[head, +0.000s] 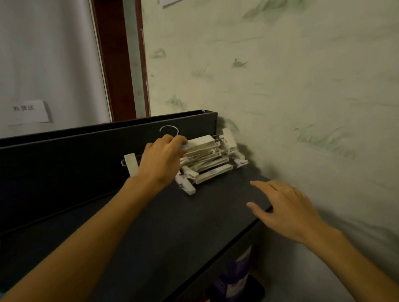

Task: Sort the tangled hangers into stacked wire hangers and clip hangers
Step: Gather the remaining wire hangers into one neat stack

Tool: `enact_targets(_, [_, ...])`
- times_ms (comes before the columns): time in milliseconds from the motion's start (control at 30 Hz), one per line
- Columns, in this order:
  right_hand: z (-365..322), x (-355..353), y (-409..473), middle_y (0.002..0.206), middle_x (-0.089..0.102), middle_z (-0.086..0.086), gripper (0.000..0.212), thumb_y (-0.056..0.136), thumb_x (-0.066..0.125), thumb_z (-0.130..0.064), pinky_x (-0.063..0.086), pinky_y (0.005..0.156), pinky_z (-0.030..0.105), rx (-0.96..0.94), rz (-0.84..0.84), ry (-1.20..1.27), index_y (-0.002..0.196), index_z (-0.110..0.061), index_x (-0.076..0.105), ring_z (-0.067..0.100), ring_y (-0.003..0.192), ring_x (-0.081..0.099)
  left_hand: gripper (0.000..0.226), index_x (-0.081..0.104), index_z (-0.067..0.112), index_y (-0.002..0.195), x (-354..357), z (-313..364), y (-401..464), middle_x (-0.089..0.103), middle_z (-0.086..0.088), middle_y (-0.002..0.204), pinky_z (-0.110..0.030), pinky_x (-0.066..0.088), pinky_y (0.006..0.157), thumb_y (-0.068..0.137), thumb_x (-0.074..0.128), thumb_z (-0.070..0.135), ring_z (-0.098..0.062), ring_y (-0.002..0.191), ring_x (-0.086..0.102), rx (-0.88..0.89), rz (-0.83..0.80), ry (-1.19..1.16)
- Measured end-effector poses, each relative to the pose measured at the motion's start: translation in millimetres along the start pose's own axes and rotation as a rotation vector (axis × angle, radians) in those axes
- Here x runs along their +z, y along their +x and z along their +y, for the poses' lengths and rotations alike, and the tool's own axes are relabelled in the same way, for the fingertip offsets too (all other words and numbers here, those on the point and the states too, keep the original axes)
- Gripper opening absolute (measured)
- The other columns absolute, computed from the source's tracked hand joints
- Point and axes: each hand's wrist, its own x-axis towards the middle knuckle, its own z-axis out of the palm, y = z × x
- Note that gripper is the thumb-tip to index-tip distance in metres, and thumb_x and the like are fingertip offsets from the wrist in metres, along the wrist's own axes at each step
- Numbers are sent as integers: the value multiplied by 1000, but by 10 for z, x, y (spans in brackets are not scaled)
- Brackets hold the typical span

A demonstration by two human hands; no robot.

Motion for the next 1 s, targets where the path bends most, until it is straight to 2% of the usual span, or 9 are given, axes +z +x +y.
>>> enact_targets(100, [253, 97, 391, 129, 53, -7, 53, 90, 46, -53, 38, 91, 26, -17, -7, 28, 138, -31, 39, 14, 116, 49, 29, 50, 21, 122, 240, -104, 535, 57, -8, 117, -44, 48, 86, 94, 51, 20, -24, 97, 56, -36, -53, -37])
enact_targets(200, [489, 197, 789, 128, 52, -8, 50, 91, 48, -49, 39, 92, 25, -54, -18, 40, 137, -31, 40, 12, 115, 48, 23, 53, 20, 117, 515, -239, 911, 58, -5, 110, -36, 51, 77, 94, 52, 22, -17, 87, 56, -93, -146, -137])
enact_targets(333, [700, 352, 1216, 128, 51, -10, 48, 91, 49, -46, 38, 92, 22, -86, -11, 62, 136, -31, 41, 8, 114, 47, 16, 54, 25, 109, 881, -327, 1214, 61, 0, 99, -38, 54, 80, 94, 51, 24, -13, 85, 59, -95, -340, -266])
enact_targets(433, [766, 430, 1410, 126, 52, -10, 47, 91, 50, -45, 38, 90, 20, -117, -28, 82, 135, -32, 41, 6, 110, 47, 15, 54, 27, 108, 1044, -366, 1315, 61, 2, 98, -39, 53, 84, 94, 50, 24, -12, 87, 60, -123, -400, -319])
enact_targets(633, [784, 466, 1642, 122, 53, -8, 47, 90, 53, -41, 42, 87, 22, -182, -13, 152, 135, -29, 44, 6, 104, 49, 22, 50, 26, 117, 1075, -381, 1395, 61, 2, 101, -39, 52, 82, 96, 45, 32, -13, 87, 59, -131, -478, -211])
enact_targets(700, [758, 472, 1678, 124, 52, -7, 49, 90, 53, -42, 43, 89, 24, -192, -23, 171, 136, -28, 42, 8, 106, 48, 27, 49, 25, 120, 1034, -341, 1347, 60, 1, 103, -37, 50, 82, 96, 45, 36, -13, 88, 57, -105, -469, -131])
enact_targets(833, [690, 494, 1697, 128, 51, -7, 51, 90, 51, -45, 44, 90, 28, -224, -18, 178, 137, -30, 39, 10, 110, 47, 32, 47, 25, 125, 904, -284, 1151, 55, 1, 116, -35, 44, 89, 96, 44, 38, -13, 96, 53, -60, -335, 8])
enact_targets(1000, [523, 465, 1571, 134, 47, -4, 54, 90, 49, -46, 43, 96, 33, -268, -16, 188, 140, -29, 36, 12, 119, 45, 33, 46, 26, 126, 630, -166, 698, 54, 2, 123, -34, 37, 95, 96, 43, 37, -15, 108, 51, -109, -176, 153])
